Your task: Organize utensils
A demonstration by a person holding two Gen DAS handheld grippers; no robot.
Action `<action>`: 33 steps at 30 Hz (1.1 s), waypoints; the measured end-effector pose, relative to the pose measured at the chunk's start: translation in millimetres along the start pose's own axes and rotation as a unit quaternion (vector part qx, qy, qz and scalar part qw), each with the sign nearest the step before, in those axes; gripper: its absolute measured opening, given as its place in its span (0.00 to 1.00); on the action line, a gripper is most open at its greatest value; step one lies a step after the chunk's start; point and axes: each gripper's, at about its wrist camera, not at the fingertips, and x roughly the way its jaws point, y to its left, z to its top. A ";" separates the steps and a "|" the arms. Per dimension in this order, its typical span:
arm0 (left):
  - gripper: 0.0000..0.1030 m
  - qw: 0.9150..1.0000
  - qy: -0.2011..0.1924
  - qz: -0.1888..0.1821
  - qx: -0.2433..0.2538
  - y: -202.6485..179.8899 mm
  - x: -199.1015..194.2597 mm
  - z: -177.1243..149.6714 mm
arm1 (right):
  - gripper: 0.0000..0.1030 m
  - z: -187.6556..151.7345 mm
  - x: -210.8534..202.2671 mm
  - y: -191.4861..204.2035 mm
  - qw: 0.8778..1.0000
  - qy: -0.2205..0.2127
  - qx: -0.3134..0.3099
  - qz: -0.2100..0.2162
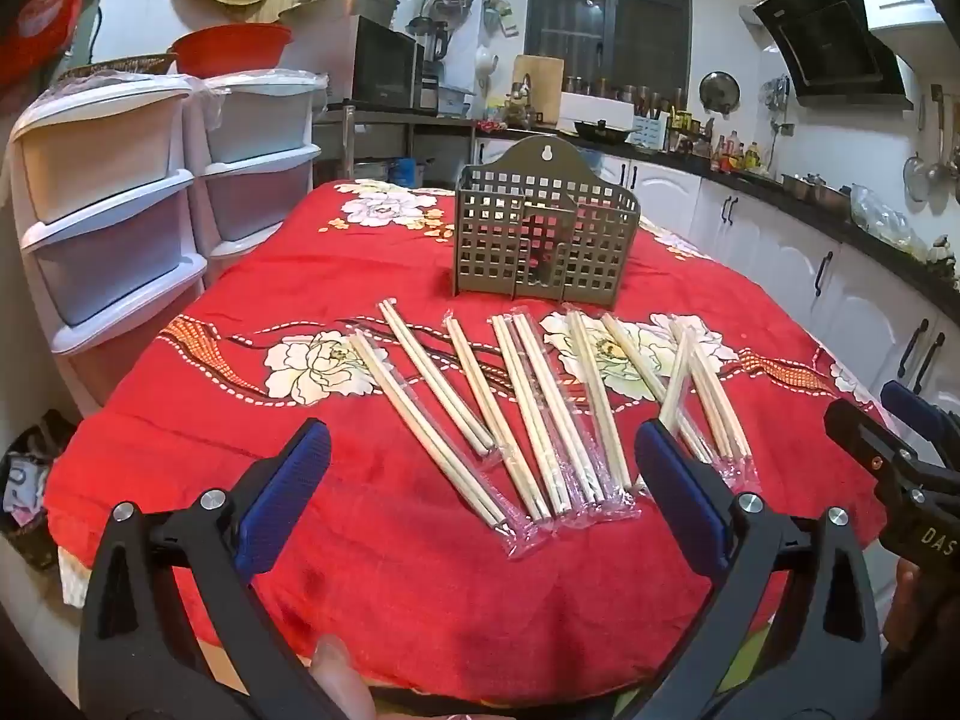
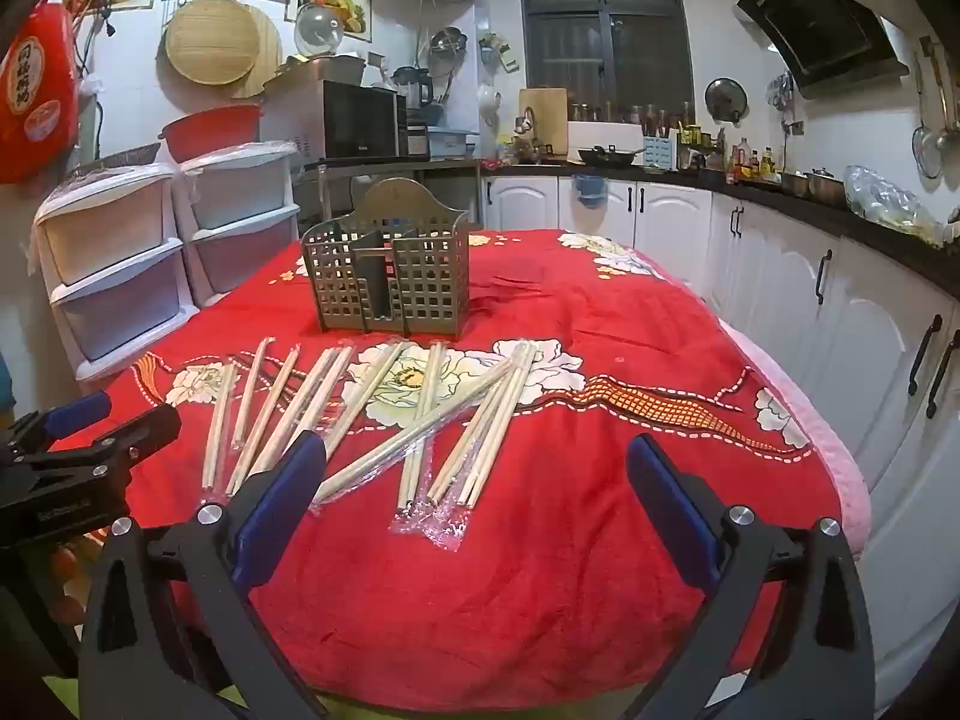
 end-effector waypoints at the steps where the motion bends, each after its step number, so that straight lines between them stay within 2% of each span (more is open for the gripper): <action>1: 0.90 1.000 0.001 -0.001 0.000 0.1 0.1 -0.1 | 0.94 0.0 0.0 0.3 1.000 -0.001 -0.001 -0.001; 33: 0.90 1.000 0.004 0.003 0.004 4.3 1.7 -1.5 | 0.94 1.1 -0.5 4.9 1.000 -0.004 -0.008 -0.001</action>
